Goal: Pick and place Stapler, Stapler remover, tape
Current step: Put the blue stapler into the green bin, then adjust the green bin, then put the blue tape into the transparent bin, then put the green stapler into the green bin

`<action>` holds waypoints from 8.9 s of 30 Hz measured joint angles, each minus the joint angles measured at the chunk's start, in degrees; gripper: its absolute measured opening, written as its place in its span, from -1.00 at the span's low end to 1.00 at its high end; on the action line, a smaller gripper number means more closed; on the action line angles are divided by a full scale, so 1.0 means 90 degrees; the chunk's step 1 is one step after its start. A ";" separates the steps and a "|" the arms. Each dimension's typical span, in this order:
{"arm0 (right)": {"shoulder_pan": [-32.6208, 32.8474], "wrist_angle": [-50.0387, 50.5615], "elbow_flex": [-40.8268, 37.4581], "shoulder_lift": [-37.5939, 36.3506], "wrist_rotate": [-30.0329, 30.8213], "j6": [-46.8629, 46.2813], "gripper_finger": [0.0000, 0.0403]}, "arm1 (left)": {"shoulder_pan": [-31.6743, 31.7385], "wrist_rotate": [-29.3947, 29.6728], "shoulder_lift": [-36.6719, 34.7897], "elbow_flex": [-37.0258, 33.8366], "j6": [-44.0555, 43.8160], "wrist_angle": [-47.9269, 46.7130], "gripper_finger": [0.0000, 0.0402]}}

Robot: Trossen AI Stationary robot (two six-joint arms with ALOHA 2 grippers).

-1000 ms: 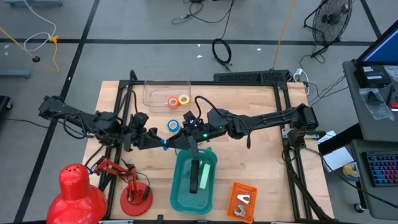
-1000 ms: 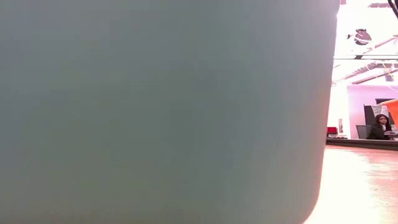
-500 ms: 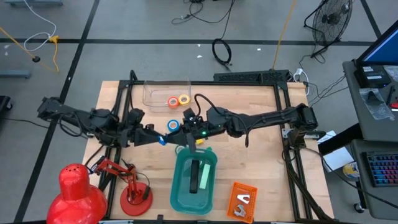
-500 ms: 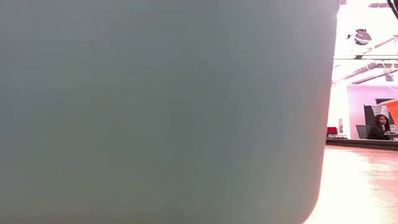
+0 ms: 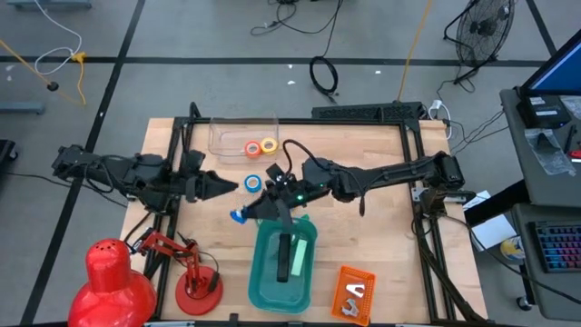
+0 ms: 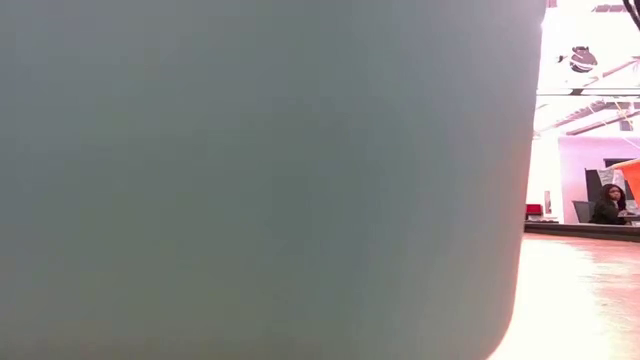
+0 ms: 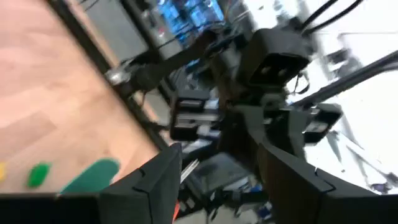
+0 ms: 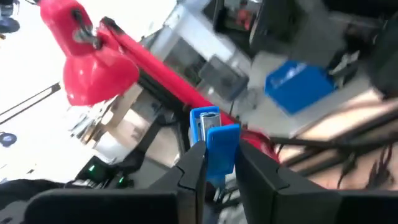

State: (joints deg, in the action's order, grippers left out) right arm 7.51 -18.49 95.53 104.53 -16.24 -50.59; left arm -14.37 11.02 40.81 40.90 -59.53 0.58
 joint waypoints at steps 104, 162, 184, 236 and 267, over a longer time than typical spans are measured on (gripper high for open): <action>-0.0073 0.5242 -0.1738 -0.0757 0.2766 0.0746 -1.00 | 0.0127 0.0392 -0.0145 0.0005 -0.0294 -0.2797 0.06; -0.0178 0.5395 -0.1729 -0.3699 0.3294 0.2776 -0.37 | 0.3915 -0.1765 0.5158 0.0021 0.0559 -0.2910 -0.51; -0.0219 0.5413 -0.1729 -0.3699 0.3294 0.2932 -0.37 | 0.5199 -0.0729 0.5078 0.4617 0.2540 -0.6204 -0.80; 0.0136 0.5441 -0.1729 -0.3699 0.3280 0.2744 -0.37 | 0.6740 -0.0107 0.7607 0.4605 0.3255 -0.7346 -0.29; -0.0017 0.5594 -0.1732 -0.3696 0.3294 0.2883 -0.37 | 0.3120 -0.1823 0.5505 0.4342 0.3639 -0.6467 -0.65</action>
State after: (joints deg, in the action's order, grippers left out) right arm 7.36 31.86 79.94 71.26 13.41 -24.64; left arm 13.71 -5.39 90.35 79.98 -26.77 -57.62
